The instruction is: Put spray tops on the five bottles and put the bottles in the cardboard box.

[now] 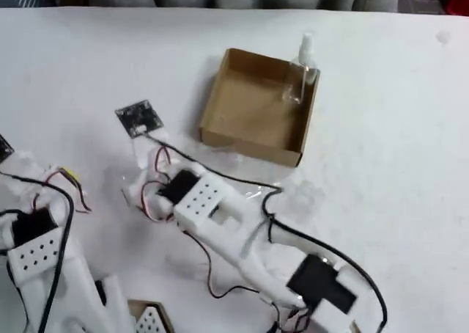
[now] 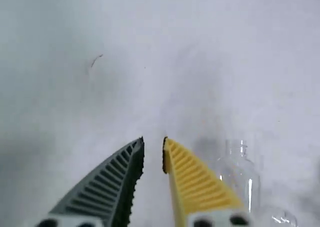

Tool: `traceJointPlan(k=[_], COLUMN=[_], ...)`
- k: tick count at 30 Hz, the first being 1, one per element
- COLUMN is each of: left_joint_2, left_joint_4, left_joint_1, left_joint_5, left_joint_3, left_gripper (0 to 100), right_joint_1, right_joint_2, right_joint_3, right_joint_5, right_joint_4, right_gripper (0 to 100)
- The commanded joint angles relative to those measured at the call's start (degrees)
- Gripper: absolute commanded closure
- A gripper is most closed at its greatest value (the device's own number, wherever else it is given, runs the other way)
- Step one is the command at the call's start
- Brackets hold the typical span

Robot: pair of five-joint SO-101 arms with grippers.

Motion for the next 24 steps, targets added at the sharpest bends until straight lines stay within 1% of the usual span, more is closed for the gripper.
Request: traceJointPlan(k=[1,5,6,8,10,12,14,18,20,24], left_joint_2=[0.3,0.6,0.7,0.7,0.7,0.7,0.7,0.8,0.8,2.8], left_joint_4=[9.1,11.3,11.3,11.3,11.3,11.3,11.3,11.3,11.3,9.8], left_joint_1=[2.7,5.7,6.2,7.5,8.7,9.5,10.2,11.3,12.5,13.0], left_joint_5=[0.6,0.8,0.8,0.9,0.9,0.9,1.0,1.0,1.1,4.7], left_joint_3=[-8.2,-8.5,-8.6,-8.7,-8.7,-8.6,-8.4,-8.6,-8.5,-8.6], left_gripper=[93,93,93,91,86,82,80,80,80,80], right_joint_1=[-0.1,3.5,4.9,7.5,9.4,9.7,9.6,7.8,5.8,4.3], right_joint_2=[-7.4,-11.0,-11.6,-12.0,-12.4,-12.2,-11.9,-11.8,-11.8,-11.8], right_joint_3=[-4.5,-4.3,-4.2,-3.3,-1.5,0.7,2.9,9.1,12.1,16.0], right_joint_5=[11.2,13.2,13.3,13.3,13.3,13.3,14.3,15.7,15.7,15.7], right_joint_4=[12.2,21.1,22.4,24.5,25.0,24.8,23.4,15.4,10.9,4.4], right_gripper=[75.5,95.7,99.1,95.5,92.9,93.7,95.0,94.2,90.2,81.9])
